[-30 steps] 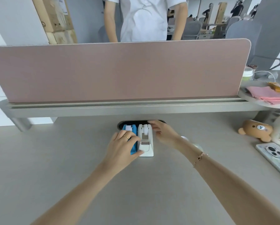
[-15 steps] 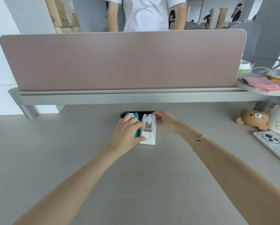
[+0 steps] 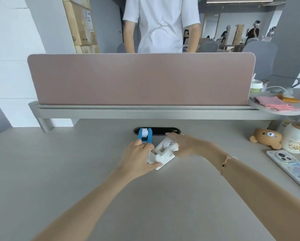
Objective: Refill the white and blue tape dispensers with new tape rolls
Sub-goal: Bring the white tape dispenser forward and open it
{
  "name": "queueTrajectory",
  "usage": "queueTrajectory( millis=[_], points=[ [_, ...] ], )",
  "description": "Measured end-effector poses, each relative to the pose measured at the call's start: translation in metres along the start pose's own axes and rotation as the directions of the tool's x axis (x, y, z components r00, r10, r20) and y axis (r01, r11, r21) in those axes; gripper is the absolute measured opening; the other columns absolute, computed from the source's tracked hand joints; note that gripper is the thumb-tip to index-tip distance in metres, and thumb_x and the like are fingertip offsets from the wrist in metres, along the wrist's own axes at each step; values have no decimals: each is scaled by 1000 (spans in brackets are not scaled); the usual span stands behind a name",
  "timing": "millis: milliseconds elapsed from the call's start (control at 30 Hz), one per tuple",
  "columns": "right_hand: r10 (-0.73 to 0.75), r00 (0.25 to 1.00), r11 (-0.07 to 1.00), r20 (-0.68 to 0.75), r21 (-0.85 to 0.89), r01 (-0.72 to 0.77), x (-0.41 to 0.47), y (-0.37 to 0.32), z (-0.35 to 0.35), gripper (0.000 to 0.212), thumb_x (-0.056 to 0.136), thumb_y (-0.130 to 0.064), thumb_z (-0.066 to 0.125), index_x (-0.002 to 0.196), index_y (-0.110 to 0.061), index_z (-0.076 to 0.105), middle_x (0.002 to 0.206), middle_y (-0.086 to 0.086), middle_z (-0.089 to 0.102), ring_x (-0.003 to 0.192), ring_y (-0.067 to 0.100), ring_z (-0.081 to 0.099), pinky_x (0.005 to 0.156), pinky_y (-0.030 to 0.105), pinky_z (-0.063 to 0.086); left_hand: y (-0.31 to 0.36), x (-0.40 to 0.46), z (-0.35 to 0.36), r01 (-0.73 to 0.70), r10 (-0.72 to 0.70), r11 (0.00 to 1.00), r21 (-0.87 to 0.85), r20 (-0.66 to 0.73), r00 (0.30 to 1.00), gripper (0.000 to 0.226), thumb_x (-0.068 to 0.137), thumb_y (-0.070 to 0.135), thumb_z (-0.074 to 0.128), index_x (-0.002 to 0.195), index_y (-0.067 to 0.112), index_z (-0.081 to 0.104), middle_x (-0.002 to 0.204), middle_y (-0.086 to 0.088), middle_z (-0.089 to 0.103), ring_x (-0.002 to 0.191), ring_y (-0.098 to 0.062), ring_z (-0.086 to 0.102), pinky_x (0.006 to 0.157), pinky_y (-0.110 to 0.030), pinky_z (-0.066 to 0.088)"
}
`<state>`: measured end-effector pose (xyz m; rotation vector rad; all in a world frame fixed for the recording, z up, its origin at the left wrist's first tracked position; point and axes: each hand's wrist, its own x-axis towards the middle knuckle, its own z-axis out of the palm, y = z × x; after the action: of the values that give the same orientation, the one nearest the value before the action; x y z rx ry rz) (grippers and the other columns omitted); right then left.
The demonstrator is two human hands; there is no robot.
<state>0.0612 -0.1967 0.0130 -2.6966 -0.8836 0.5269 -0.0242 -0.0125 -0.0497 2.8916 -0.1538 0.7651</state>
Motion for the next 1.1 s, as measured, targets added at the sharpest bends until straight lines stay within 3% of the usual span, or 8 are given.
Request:
queueTrajectory(
  millis=[133,233,433,600,700,867,1000,1100],
  points=[
    [18,999,991,34,-134,-13,-11,-3,3,56,85,-18,58,136,-27,36,125,2,56,100,24,57,80,35,48,0,-3,-4,97,-89,993,-71,107,990,58,64,60,71,109,24,63,97,11,68,97,-17,53,76,-24,42],
    [40,999,991,34,-128,-35,-9,5,2,50,81,-29,66,125,-20,43,116,5,60,99,26,60,75,35,46,-2,2,-8,130,-105,986,-106,215,971,63,66,60,71,119,29,60,100,14,61,102,-11,48,75,-21,35],
    [10,1000,998,24,-57,-8,-8,4,-2,49,75,-28,75,114,-13,49,106,2,54,89,20,50,59,25,35,-8,8,-11,142,-90,977,-158,294,951,58,61,61,74,110,32,63,96,13,61,85,-7,39,65,-16,29],
    [29,999,999,-42,-31,-30,-15,11,9,53,66,-44,75,107,-27,48,111,-3,61,99,21,59,85,38,50,-6,3,-16,187,-106,951,-246,309,945,48,62,51,78,105,34,65,81,25,49,85,1,40,67,-11,33],
    [27,997,999,-71,-23,-29,-28,12,21,52,66,-52,71,107,-32,48,104,-5,64,94,17,56,77,33,50,-8,-9,-17,221,-109,927,-303,347,932,44,61,46,79,101,35,64,85,28,55,96,-3,51,83,-22,44],
    [5,996,993,-92,120,6,-48,10,38,51,62,-49,74,103,-30,50,103,-5,65,95,16,63,86,42,53,-6,-27,-24,289,-96,850,-441,409,907,38,59,38,82,91,42,61,98,17,68,96,-3,63,91,-27,51],
    [-17,994,987,-107,159,34,-63,2,44,50,62,-45,76,103,-27,53,102,-3,66,95,17,64,87,43,53,0,-39,-37,310,-86,811,-495,424,901,32,63,26,83,83,38,61,98,11,68,97,-3,64,89,-18,49],
    [-31,994,976,-102,213,53,-75,-1,53,50,60,-46,76,101,-28,52,102,-2,67,96,17,65,86,45,54,2,-52,-39,321,-77,793,-518,437,896,35,64,23,83,94,27,66,98,9,69,94,-1,63,85,-9,47]
  ],
)
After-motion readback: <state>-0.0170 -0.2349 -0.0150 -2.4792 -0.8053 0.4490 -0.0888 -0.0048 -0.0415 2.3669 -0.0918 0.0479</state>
